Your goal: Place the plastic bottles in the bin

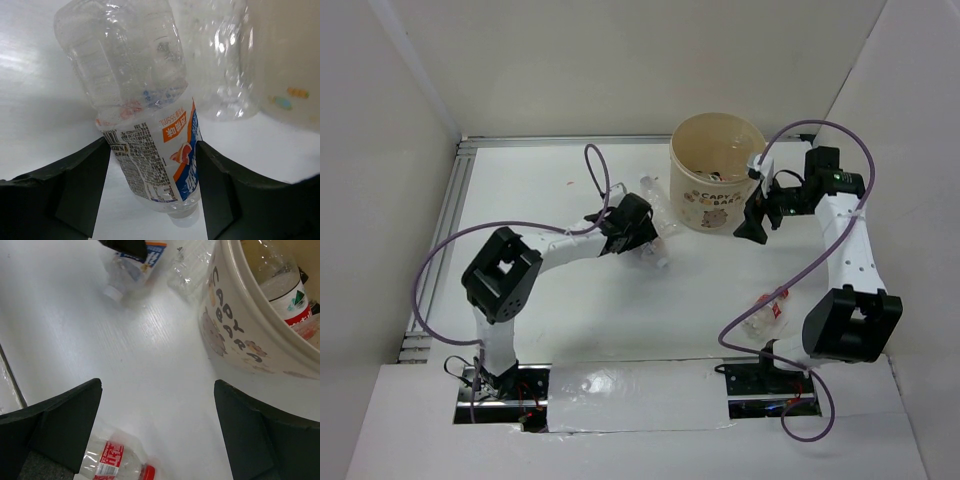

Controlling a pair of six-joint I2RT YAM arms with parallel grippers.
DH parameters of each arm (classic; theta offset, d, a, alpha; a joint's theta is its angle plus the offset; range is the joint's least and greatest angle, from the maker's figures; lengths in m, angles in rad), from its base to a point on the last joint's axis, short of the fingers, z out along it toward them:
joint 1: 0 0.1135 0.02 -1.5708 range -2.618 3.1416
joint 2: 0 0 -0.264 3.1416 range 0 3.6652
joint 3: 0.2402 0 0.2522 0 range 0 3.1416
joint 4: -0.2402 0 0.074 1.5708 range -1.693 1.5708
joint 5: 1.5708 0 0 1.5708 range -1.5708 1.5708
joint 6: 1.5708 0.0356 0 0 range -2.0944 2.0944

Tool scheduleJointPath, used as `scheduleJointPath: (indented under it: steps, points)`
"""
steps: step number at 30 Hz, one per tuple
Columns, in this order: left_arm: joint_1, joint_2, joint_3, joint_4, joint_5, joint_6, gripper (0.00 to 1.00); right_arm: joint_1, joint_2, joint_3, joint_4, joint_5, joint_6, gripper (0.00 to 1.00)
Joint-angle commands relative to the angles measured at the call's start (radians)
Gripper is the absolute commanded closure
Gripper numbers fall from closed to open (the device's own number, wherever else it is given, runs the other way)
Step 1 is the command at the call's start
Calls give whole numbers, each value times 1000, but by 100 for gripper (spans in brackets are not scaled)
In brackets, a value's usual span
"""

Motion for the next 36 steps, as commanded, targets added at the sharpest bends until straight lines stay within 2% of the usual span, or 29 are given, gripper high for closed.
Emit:
scheduleJointPath:
  steps: [1,4,12,19,21,29,36]
  points:
    - [-41,-108,-94,-108,-25,109,100,-16,-49,-18,-27,-16,-39,0]
    - [-70,-232,-148,-75,-38,142,100,-25,-49,-30,-27,-16,-39,0]
    - [-89,-384,-159,-43,-38,197,100,-54,-49,-51,-27,-25,-48,0]
    - [-98,-438,12,-14,-28,287,100,-94,-67,-73,-36,-16,-77,0]
    - [-98,-447,73,37,-16,330,100,-105,-67,-99,-46,-7,-88,0]
    - [-98,-403,321,150,67,377,100,-136,-118,-163,-46,15,-119,0]
    - [-79,-115,623,235,29,403,100,-154,-136,-191,-55,15,-119,0]
